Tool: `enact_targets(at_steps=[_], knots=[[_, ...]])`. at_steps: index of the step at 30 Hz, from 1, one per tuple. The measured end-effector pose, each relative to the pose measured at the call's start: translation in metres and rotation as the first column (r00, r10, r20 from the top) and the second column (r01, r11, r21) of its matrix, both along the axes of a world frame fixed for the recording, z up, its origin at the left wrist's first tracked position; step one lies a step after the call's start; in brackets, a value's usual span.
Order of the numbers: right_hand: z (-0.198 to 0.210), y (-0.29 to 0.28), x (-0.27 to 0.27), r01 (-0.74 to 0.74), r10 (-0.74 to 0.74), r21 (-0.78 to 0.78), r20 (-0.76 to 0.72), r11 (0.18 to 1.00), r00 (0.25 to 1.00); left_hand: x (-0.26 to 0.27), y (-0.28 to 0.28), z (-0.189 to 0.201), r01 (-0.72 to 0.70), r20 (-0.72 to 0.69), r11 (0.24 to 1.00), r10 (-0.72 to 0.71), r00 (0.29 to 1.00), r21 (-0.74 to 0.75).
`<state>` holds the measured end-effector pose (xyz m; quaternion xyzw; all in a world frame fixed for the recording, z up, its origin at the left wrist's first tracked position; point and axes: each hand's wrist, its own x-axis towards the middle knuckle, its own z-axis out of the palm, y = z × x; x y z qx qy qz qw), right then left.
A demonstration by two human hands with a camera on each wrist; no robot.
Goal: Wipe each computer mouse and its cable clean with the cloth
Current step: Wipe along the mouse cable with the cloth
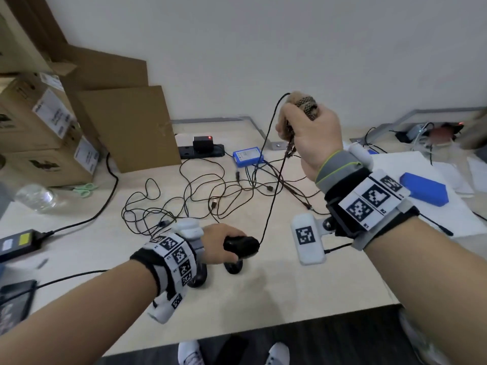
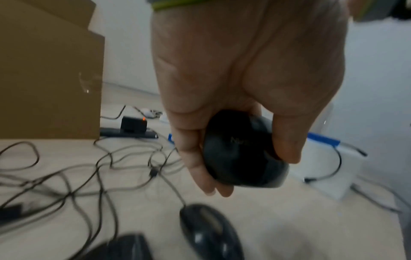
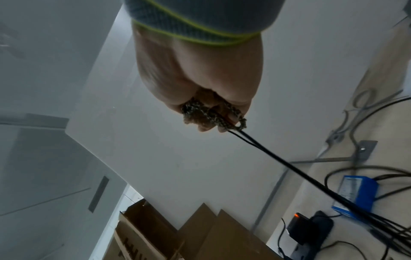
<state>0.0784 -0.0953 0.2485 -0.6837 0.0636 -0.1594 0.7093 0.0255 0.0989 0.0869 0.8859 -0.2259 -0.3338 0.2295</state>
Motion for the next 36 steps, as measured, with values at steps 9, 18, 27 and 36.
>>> enact_targets(at_steps=[9,18,27,36], knots=[[0.003,-0.009,0.008,-0.092,0.093,0.081,-0.005,0.992,0.996,-0.060,-0.021,-0.078,0.156,-0.259,0.977,-0.114,0.959,0.148],[-0.048,-0.030,-0.006,-0.204,0.236,0.172,-0.193,0.964,0.952,-0.086,-0.034,-0.111,0.009,-0.018,0.952,-0.004,1.000,0.305],[-0.089,-0.026,-0.023,-0.303,0.422,0.405,-0.246,0.863,0.872,-0.020,-0.071,-0.002,-0.538,0.172,0.734,0.644,0.746,-0.414],[-0.080,-0.025,-0.016,-0.186,0.328,0.560,-0.164,0.807,0.930,0.020,-0.077,0.064,-0.419,0.043,0.700,0.539,0.841,-0.579]])
